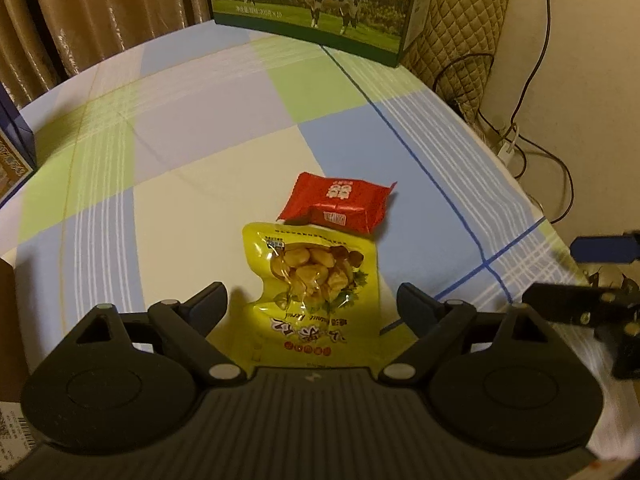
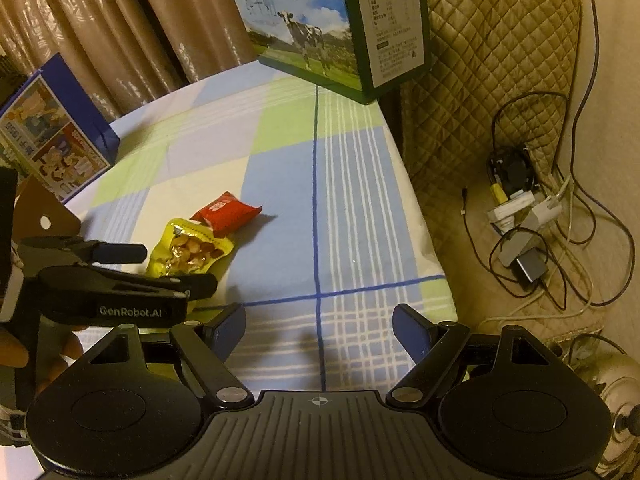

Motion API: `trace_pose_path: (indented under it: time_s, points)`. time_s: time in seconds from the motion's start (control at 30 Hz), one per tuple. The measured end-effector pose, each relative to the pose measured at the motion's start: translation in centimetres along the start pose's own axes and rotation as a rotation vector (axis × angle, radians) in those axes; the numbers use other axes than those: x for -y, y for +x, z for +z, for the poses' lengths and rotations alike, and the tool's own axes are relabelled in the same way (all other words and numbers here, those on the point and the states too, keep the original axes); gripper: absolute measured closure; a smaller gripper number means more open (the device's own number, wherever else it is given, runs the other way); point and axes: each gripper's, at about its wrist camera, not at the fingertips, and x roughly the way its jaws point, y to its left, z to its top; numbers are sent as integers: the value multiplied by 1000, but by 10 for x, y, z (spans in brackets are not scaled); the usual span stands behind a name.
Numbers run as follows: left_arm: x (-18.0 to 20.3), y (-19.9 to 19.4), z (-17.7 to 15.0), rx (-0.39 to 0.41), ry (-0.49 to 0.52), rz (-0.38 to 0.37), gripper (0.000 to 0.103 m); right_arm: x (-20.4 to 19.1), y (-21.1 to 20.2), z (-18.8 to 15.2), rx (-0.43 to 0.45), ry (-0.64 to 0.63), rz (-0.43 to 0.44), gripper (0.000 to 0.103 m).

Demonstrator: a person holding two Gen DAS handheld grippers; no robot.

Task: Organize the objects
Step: 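Grasp the yellow snack packet with the left tool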

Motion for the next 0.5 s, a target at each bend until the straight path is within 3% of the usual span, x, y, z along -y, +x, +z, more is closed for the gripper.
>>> trace_pose_path:
  time_s: [0.13,0.33,0.5]
  points:
    - [-3,3,-3,-4,4,3,29,0,7,6,-1,-1,4,25]
    - [-11,-5,-14,23,-3,32,31,-6,22,15,-10,-30,23,25]
    - [-38,-12,-26,26,-119,98,31,-26,34,24,5,-124,67,25]
